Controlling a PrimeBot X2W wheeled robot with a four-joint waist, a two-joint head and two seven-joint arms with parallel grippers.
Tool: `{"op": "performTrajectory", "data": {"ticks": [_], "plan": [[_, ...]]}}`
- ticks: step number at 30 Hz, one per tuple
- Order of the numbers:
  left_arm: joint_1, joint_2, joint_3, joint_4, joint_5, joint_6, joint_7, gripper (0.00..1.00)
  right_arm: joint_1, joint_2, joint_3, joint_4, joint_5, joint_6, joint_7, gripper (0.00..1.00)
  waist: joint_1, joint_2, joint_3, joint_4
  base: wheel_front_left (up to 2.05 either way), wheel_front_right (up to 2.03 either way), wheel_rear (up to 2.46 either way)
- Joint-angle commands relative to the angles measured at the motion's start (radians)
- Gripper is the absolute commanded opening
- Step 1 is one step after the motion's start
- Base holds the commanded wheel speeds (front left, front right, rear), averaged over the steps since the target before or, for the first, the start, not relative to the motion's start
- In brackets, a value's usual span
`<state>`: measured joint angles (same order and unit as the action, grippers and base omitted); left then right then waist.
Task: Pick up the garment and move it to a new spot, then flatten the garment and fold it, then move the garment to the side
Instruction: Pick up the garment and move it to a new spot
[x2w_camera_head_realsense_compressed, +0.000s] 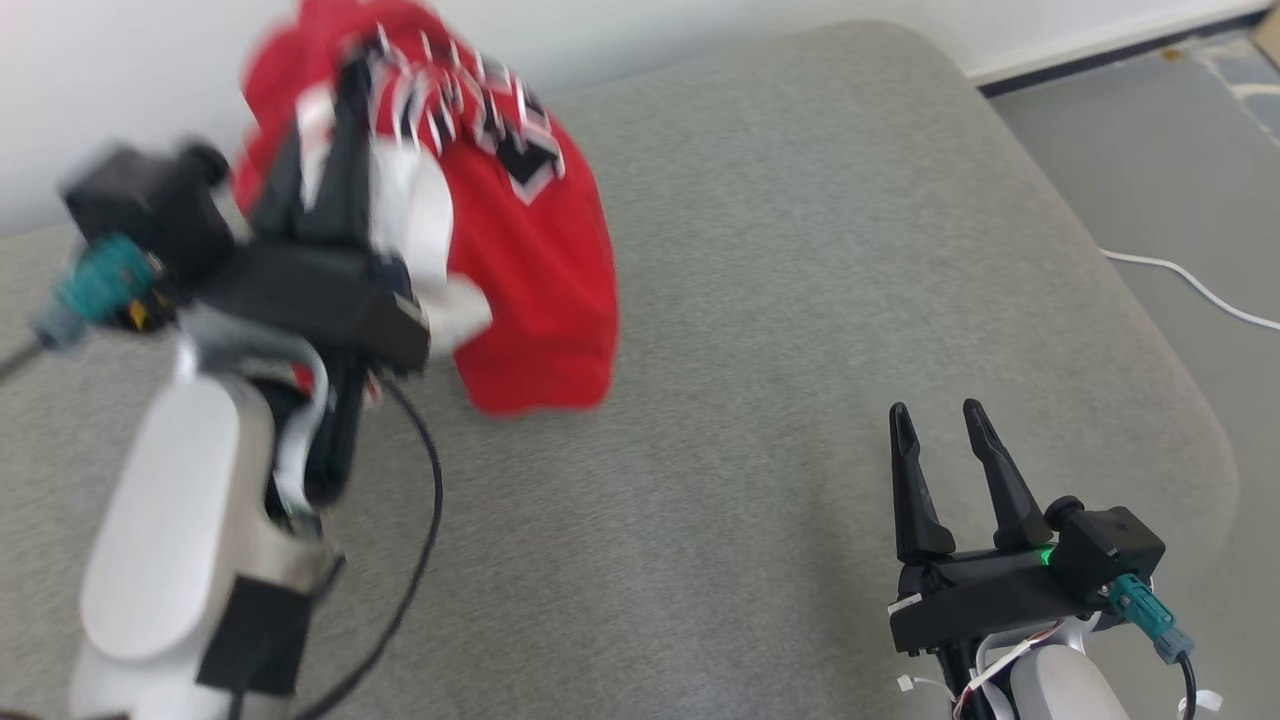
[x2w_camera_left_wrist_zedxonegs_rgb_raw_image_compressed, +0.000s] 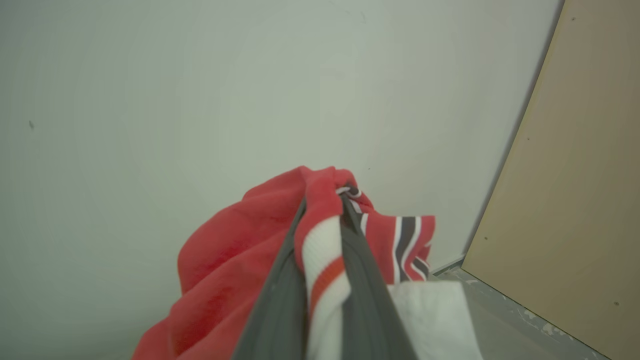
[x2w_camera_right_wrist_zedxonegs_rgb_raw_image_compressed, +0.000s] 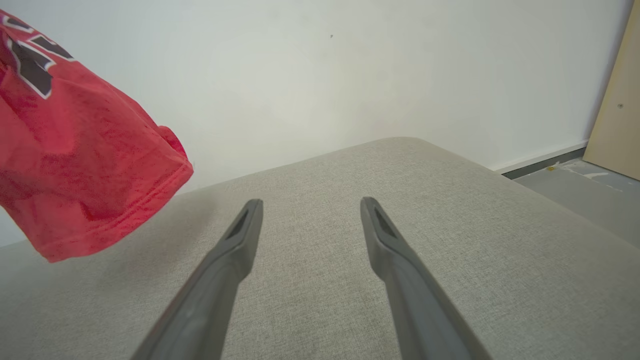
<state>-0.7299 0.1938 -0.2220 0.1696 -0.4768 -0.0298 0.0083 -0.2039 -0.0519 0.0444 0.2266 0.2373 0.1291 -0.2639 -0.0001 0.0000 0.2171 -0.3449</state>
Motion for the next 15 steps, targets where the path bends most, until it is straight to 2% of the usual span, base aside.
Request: {"op": "performTrajectory", "data": {"ticks": [1,6,10,11,12,13,15], "plan": [[0.040,0.000,0.005,0.014,-0.001,0.008,-0.018,0.00,0.007,0.003,0.003,-0.002,0.004,0.003,-0.001,1.00,0.0001,0.0000,0.011,-0.044,0.00,0.00,0.00],[0.172,-0.002,0.006,0.119,0.000,0.018,-0.088,0.00,-0.005,0.003,0.005,-0.003,0.003,0.003,-0.001,1.00,0.0001,0.0000,0.033,-0.055,0.00,0.00,0.00],[0.214,-0.015,-0.010,0.224,0.009,0.011,-0.135,0.00,-0.016,0.003,0.000,-0.002,-0.011,0.003,-0.001,1.00,0.0001,0.0000,0.043,-0.039,0.00,0.00,0.00],[0.211,-0.017,-0.017,0.243,0.017,0.005,-0.149,0.10,-0.017,0.002,0.000,-0.001,-0.014,0.003,-0.001,1.00,0.0001,0.0000,0.041,-0.032,0.00,0.00,0.00],[0.202,-0.021,-0.022,0.258,0.020,0.003,-0.164,0.95,-0.016,0.003,-0.001,0.000,-0.017,0.003,-0.001,1.00,0.0001,0.0000,0.037,-0.024,0.00,0.00,0.00],[0.191,-0.028,-0.023,0.264,0.019,-0.004,-0.183,1.00,-0.016,0.003,-0.001,0.001,-0.022,0.003,-0.001,1.00,0.0001,0.0000,0.032,-0.016,0.00,0.00,0.00],[0.177,-0.036,-0.022,0.267,0.018,-0.011,-0.210,1.00,-0.013,0.002,-0.006,0.003,-0.030,0.003,-0.001,1.00,0.0001,0.0000,0.015,0.003,0.00,0.00,0.00]]}}
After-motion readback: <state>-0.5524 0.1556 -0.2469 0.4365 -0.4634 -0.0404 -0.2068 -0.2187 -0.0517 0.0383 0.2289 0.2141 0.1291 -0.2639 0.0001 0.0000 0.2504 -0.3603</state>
